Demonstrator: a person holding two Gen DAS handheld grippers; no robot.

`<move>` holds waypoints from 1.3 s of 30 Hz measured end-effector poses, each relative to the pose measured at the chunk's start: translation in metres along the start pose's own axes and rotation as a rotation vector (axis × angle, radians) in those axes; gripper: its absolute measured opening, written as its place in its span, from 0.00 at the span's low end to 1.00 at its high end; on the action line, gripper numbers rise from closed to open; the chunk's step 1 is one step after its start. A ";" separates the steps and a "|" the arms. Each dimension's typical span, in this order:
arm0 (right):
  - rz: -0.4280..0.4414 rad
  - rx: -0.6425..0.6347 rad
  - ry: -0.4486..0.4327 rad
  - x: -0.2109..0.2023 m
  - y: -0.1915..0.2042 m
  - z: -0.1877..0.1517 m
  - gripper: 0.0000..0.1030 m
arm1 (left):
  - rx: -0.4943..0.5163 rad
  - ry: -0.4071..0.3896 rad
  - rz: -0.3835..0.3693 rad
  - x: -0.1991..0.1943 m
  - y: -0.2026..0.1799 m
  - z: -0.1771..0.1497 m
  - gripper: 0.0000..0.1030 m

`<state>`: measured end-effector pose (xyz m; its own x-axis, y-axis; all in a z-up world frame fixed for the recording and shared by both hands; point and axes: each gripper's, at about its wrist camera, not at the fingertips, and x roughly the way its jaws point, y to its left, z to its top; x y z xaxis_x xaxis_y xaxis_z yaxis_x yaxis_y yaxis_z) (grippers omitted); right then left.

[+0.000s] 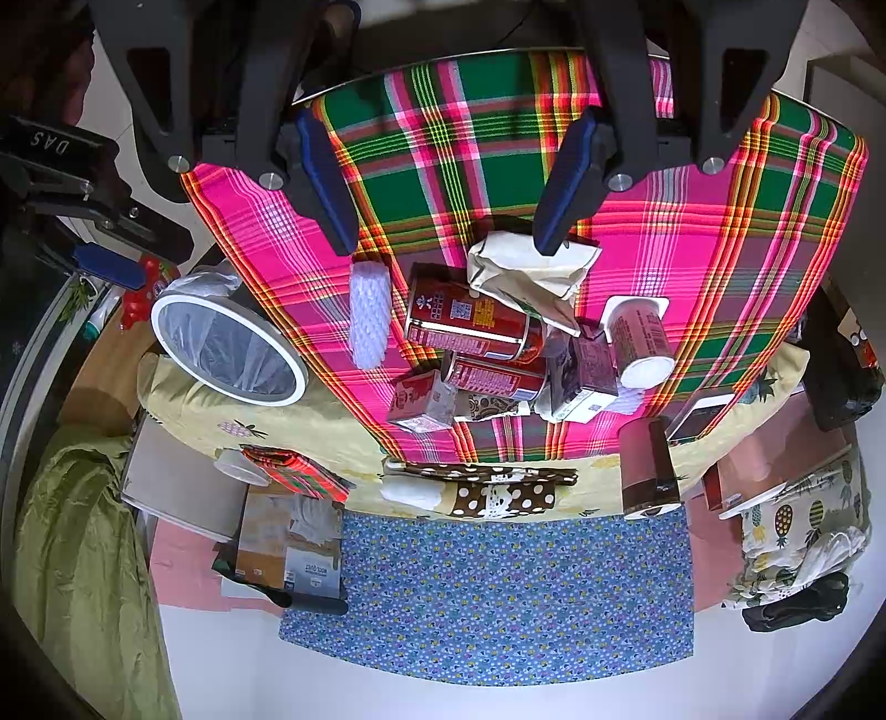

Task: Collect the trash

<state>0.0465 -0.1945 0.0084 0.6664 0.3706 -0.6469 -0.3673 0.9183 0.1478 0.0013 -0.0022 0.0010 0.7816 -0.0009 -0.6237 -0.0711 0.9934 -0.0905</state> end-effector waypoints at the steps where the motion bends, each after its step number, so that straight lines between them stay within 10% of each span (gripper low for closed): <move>1: 0.000 0.000 0.000 0.000 0.000 0.000 0.77 | 0.000 0.000 0.000 0.000 0.000 0.000 0.66; 39: 0.009 0.002 0.006 0.003 0.001 0.003 0.77 | -0.028 0.010 -0.023 0.003 0.008 0.001 0.66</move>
<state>0.0502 -0.1918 0.0088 0.6588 0.3783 -0.6503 -0.3723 0.9151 0.1551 0.0032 0.0055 -0.0009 0.7772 -0.0246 -0.6287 -0.0711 0.9894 -0.1266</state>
